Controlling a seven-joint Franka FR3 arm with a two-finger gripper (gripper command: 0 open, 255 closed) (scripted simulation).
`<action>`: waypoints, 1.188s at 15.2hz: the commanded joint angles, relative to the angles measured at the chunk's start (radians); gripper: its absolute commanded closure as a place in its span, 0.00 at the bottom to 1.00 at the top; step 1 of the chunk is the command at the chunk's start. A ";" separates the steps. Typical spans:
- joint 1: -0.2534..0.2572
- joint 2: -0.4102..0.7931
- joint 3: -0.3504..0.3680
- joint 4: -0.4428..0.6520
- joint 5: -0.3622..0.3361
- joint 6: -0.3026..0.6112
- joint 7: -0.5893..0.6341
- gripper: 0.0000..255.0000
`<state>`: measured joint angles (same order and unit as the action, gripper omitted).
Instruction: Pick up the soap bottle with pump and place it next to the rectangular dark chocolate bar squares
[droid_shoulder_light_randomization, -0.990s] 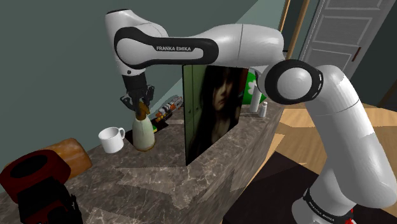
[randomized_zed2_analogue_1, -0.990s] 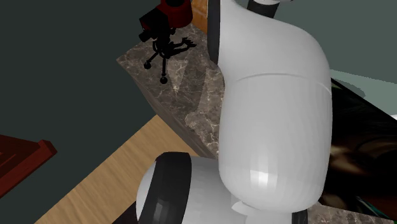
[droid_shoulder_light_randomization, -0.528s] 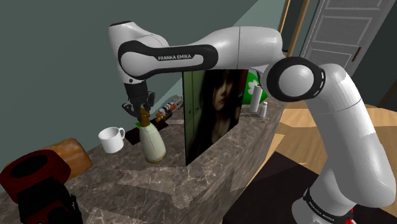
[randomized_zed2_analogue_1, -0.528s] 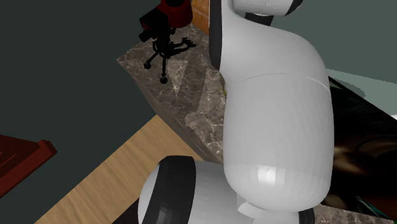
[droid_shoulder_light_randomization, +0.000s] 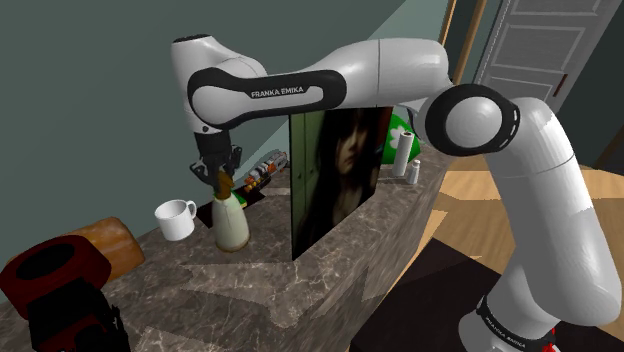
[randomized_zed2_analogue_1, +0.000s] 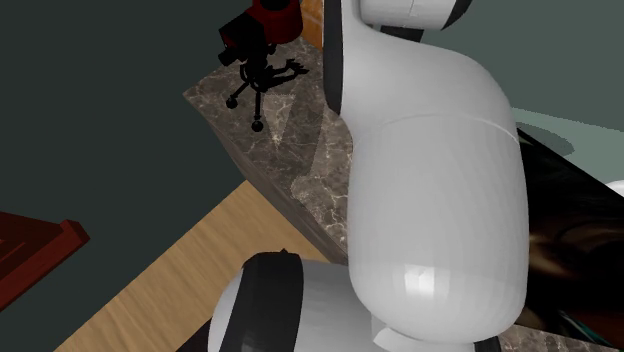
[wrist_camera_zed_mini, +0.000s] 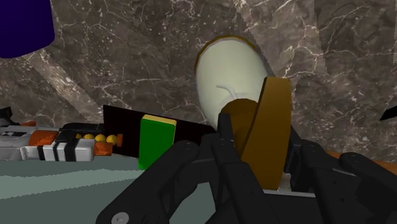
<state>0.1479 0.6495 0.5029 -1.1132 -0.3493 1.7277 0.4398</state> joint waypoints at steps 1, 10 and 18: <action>-0.003 0.031 -0.009 -0.009 0.001 -0.005 0.001 1.00; 0.015 0.037 -0.009 0.072 0.002 -0.076 -0.008 0.00; 0.039 0.054 -0.012 0.164 -0.002 -0.148 -0.017 0.00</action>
<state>0.1863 0.7026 0.4914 -0.9509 -0.3510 1.5809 0.4231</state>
